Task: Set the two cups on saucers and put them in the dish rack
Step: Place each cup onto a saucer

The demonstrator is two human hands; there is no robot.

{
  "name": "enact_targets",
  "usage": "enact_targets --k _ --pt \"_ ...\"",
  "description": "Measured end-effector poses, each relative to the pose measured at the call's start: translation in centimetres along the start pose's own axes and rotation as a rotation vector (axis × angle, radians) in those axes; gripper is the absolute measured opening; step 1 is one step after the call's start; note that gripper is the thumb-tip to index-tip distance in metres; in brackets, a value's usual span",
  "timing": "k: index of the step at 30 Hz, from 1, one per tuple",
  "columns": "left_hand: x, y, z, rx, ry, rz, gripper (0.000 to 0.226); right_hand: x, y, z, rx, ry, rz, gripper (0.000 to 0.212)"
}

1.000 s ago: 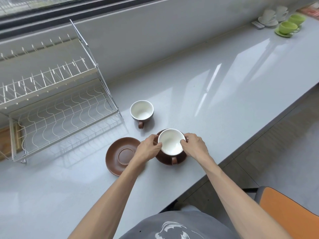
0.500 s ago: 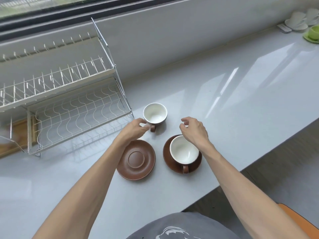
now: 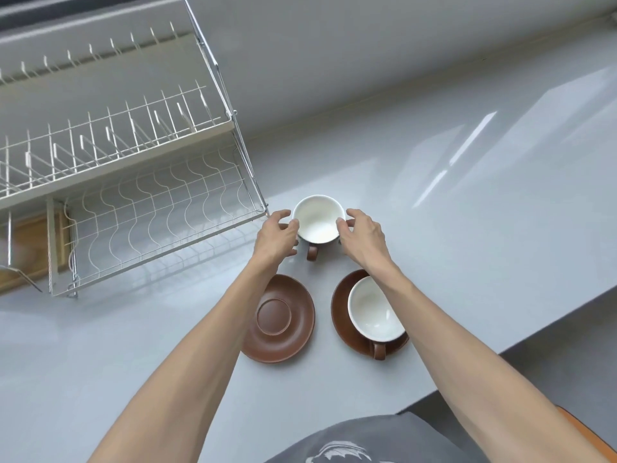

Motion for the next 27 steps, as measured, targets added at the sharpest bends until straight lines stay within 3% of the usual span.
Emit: enact_targets --k 14,27 --pt "0.6 0.6 -1.2 -0.009 0.040 -0.014 0.044 0.3 1.1 -1.1 -0.018 0.045 0.040 0.036" --pt "0.3 -2.0 2.9 -0.059 0.079 -0.069 0.043 2.3 0.2 3.5 -0.017 0.002 0.011 0.034"
Point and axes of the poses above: each hand's wrist, its own z-axis away from the middle knuckle, its own y-axis out of the palm, x = y × z, the point moved 5 cm from there along -z, towards the middle knuckle, and after that the axes turned 2 degrees about -x, right-handed, at the moved point
